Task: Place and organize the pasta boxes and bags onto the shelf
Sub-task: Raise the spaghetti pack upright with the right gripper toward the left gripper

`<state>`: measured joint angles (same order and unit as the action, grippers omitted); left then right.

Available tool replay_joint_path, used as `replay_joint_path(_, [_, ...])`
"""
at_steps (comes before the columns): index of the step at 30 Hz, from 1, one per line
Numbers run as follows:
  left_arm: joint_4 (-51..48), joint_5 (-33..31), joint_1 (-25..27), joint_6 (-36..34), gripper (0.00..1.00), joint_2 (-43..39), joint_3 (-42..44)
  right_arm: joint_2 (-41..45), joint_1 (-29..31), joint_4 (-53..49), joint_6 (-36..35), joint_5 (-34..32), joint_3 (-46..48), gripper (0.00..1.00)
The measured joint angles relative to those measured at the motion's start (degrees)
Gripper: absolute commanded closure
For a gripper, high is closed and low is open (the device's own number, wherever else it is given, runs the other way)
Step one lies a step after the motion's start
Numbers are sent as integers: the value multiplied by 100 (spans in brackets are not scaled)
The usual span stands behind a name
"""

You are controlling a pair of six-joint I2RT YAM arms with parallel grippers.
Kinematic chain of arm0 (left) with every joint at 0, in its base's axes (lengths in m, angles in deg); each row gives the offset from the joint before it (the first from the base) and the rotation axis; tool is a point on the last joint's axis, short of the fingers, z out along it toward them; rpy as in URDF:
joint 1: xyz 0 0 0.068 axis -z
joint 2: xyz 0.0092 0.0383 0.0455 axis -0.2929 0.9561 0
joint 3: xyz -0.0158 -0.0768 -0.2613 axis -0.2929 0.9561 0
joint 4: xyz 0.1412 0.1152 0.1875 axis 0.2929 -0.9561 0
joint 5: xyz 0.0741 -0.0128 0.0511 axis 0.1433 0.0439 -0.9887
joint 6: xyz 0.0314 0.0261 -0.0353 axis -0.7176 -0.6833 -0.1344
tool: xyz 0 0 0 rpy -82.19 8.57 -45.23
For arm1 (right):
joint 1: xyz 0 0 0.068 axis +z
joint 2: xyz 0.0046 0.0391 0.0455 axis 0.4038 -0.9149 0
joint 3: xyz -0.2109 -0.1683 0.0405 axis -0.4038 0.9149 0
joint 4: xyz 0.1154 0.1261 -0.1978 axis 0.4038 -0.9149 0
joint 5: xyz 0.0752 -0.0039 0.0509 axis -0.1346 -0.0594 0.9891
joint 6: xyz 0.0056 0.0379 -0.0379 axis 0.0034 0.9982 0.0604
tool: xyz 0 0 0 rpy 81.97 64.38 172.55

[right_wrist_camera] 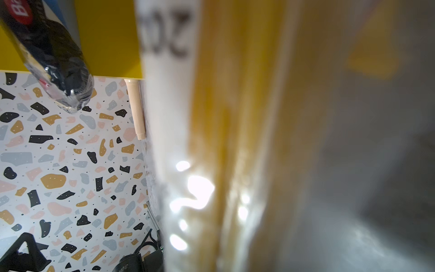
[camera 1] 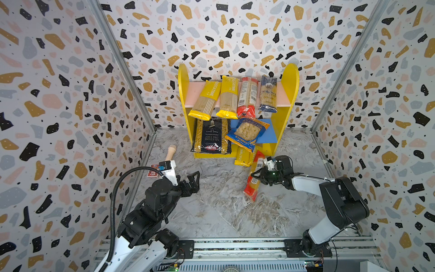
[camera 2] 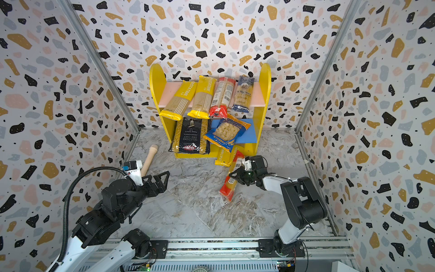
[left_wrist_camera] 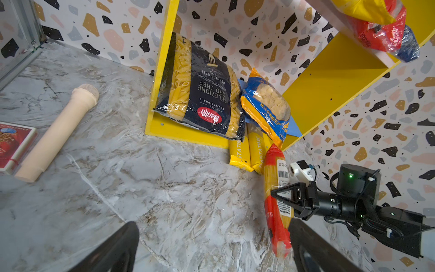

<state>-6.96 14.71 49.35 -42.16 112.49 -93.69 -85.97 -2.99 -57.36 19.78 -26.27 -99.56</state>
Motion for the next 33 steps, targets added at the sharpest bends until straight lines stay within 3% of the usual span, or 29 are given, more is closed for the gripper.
replay_joint_path(8, [286, 422, 0, 46, 0, 273, 273, -236, 719, 448, 293, 11, -538, 100])
replay_joint_path(15, [876, 1360, 0, 280, 1, 450, 1029, -225, 1456, 542, 623, -11, -527, 100])
replay_joint_path(23, [1268, 2319, 0, 575, 1, -236, 1818, 210, 2144, 76, 531, -308, -726, 100])
replay_joint_path(33, [2009, 3062, 0, 905, 1, -868, 2516, 0, 2590, 267, 603, -372, -1593, 100])
